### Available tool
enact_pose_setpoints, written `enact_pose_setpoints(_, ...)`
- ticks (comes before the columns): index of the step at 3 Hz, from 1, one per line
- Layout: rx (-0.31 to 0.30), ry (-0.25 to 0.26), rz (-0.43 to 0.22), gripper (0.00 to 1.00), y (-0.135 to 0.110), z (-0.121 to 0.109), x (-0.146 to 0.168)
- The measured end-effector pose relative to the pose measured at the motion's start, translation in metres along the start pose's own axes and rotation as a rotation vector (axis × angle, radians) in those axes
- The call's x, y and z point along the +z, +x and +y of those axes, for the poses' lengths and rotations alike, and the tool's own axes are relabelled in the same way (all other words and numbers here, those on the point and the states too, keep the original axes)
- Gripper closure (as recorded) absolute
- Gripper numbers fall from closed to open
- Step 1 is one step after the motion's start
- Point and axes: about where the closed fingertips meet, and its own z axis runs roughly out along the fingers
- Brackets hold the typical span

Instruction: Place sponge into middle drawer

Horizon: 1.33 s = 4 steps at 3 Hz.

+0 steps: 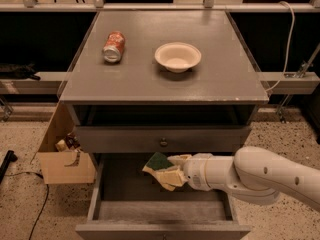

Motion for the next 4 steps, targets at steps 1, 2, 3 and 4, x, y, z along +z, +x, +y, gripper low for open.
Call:
enact_pose_setpoints(1, -0.003, 0.002, 0.008, 1.00, 0.001, 0.001, 0.003)
enact_pose_setpoints(2, -0.013, 0.010, 0.037, 1.00, 0.003, 0.003, 0.013)
enact_pose_setpoints(3, 0.008, 0.018, 0.070, 1.00, 0.019, -0.005, 0.026)
enact_pose_setpoints(4, 0.055, 0.062, 0.122, 1.00, 0.064, -0.045, 0.045)
